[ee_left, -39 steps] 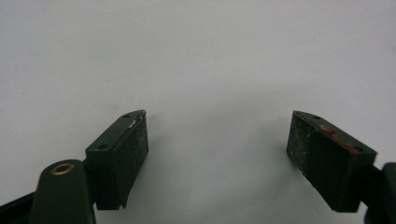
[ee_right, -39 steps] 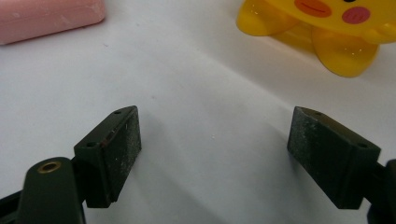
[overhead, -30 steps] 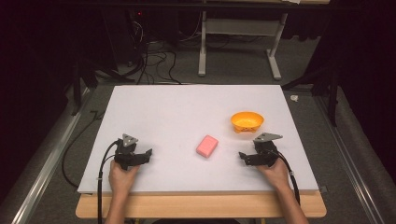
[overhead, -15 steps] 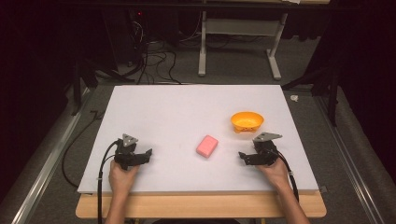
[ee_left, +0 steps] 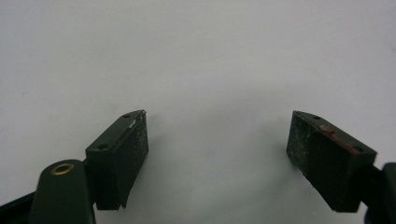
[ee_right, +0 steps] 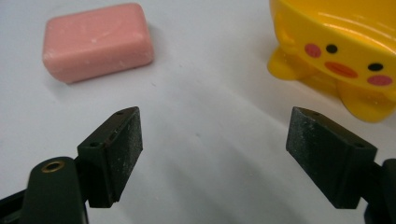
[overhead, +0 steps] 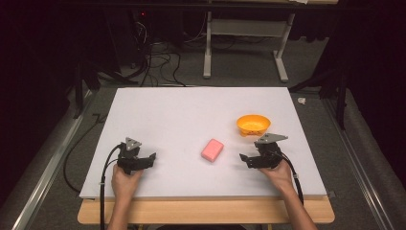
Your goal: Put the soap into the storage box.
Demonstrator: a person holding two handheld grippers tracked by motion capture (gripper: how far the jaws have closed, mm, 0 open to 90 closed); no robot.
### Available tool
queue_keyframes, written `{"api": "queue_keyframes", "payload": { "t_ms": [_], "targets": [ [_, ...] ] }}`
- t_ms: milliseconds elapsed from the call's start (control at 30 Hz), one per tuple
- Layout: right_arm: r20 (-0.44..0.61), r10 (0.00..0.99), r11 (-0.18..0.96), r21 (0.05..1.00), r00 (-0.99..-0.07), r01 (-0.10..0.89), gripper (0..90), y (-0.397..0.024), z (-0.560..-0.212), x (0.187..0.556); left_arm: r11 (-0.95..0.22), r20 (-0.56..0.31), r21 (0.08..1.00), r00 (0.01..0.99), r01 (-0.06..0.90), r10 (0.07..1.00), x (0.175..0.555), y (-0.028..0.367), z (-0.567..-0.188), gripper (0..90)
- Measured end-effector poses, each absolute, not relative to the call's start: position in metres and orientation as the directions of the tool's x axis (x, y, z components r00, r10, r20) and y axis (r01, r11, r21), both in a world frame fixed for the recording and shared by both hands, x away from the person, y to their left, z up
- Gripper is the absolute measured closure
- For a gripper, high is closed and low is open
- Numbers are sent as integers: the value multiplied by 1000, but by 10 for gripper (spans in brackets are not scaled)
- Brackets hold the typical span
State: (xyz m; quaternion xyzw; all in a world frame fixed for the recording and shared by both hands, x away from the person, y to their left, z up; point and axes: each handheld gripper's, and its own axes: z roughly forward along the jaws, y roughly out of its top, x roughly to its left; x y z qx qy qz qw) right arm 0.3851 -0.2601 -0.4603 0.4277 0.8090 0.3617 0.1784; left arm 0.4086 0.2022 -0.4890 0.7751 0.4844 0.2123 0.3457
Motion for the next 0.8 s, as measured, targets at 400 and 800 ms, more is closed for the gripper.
{"api": "queue_keyframes", "payload": {
  "t_ms": [400, 800],
  "targets": [
    [46, 794, 367, 759, -606, 538, 191, -248, -448, 386, -292, -5, 741, 441, 604, 898, 408, 202, -489, 211],
    [59, 764, 373, 772, -643, 515, 170, -232, -441, 391, -293, -4, 741, 441, 604, 898, 408, 202, -489, 212]
  ]
}}
